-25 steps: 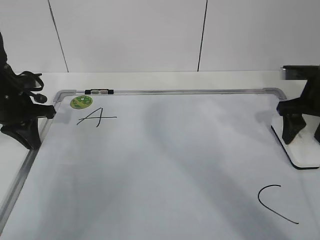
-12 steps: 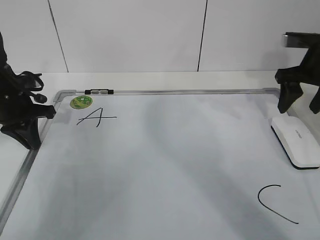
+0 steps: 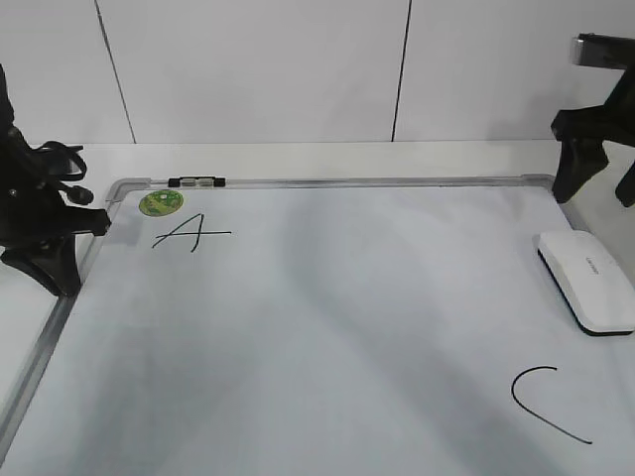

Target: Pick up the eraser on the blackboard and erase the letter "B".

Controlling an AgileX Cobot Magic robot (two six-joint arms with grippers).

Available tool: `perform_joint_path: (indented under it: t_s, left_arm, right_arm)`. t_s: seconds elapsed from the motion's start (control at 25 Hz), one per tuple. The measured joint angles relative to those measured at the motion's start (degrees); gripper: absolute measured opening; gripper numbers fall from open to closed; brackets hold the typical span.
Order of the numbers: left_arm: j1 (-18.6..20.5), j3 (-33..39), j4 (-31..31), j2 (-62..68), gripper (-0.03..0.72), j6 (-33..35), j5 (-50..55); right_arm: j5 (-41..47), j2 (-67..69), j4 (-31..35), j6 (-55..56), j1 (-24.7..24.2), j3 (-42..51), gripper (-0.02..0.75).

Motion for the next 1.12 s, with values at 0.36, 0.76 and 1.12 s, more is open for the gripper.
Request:
perform_joint_path:
  t_s: [0.36, 0.76, 1.12]
  left_arm:
    - [0.0, -0.5, 1.5, 0.0, 0.265, 0.0, 0.5]
    - [0.0, -1.1, 1.9, -2.5, 0.389, 0.0, 3.7]
    - [0.0, -1.1, 3.8, -12.3, 0.379, 0.0, 9.7]
  right_arm:
    - [0.1, -2.7, 0.3, 0.0, 0.0, 0.0, 0.592]
    - [0.2, -5.7, 1.0, 0.0, 0.0, 0.0, 0.592]
    - [0.6, -11.9, 1.7, 0.1, 0.0, 0.0, 0.592]
